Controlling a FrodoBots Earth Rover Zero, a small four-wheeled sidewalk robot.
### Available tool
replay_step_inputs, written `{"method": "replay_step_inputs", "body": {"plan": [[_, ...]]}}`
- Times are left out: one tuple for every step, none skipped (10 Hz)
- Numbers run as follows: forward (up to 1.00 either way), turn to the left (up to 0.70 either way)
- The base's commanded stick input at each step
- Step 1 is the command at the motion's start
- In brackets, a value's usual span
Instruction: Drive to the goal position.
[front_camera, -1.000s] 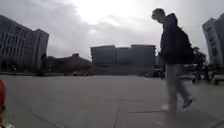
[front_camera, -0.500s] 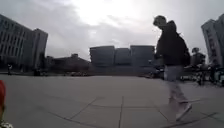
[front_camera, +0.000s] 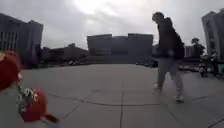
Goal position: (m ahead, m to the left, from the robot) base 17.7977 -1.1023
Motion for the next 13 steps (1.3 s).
{"method": "replay_step_inputs", "body": {"plan": [[1.00, 0.00], [1.00, 0.00], [1.00, 0.00], [1.00, 0.00], [1.00, 0.00], [1.00, 0.00], [1.00, 0.00], [1.00, 0.00], [1.00, 0.00], [1.00, 0.00], [1.00, 0.00], [1.00, 0.00], [1.00, 0.00]]}}
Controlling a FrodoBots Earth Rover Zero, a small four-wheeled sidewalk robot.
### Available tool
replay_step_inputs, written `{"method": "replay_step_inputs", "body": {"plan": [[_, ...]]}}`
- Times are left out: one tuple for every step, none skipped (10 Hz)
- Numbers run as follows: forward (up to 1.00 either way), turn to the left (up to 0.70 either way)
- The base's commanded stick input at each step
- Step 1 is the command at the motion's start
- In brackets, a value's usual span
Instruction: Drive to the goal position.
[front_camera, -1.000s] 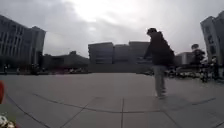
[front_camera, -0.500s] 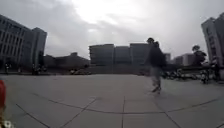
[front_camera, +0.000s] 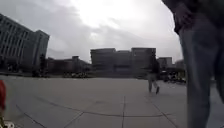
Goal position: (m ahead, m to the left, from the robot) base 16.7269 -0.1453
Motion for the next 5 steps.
{"method": "replay_step_inputs", "body": {"plan": [[1.00, 0.00], [1.00, 0.00], [1.00, 0.00], [1.00, 0.00], [1.00, 0.00]]}}
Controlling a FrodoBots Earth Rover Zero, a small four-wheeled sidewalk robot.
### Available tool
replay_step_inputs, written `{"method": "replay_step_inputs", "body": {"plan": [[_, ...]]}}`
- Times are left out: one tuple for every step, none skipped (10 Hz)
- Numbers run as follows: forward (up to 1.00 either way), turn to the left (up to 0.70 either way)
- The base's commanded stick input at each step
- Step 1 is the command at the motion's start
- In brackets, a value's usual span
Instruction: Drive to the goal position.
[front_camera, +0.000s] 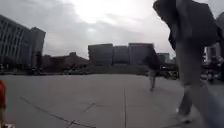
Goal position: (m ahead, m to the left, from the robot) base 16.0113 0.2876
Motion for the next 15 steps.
{"method": "replay_step_inputs", "body": {"plan": [[1.00, 0.00], [1.00, 0.00], [1.00, 0.00], [1.00, 0.00], [1.00, 0.00], [1.00, 0.00], [1.00, 0.00], [1.00, 0.00], [1.00, 0.00], [1.00, 0.00], [1.00, 0.00], [1.00, 0.00], [1.00, 0.00], [1.00, 0.00], [1.00, 0.00]]}}
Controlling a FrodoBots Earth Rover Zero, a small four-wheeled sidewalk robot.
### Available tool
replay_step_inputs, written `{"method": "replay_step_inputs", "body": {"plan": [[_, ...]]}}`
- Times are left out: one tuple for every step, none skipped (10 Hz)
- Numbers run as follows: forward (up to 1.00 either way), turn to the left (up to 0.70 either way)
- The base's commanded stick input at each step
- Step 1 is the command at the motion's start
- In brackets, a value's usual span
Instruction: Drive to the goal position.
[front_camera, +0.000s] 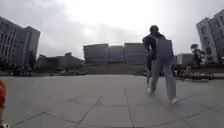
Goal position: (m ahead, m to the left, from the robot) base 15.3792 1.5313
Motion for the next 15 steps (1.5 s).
{"method": "replay_step_inputs", "body": {"plan": [[1.00, 0.00], [1.00, 0.00], [1.00, 0.00], [1.00, 0.00], [1.00, 0.00], [1.00, 0.00], [1.00, 0.00], [1.00, 0.00], [1.00, 0.00], [1.00, 0.00], [1.00, 0.00], [1.00, 0.00], [1.00, 0.00], [1.00, 0.00], [1.00, 0.00]]}}
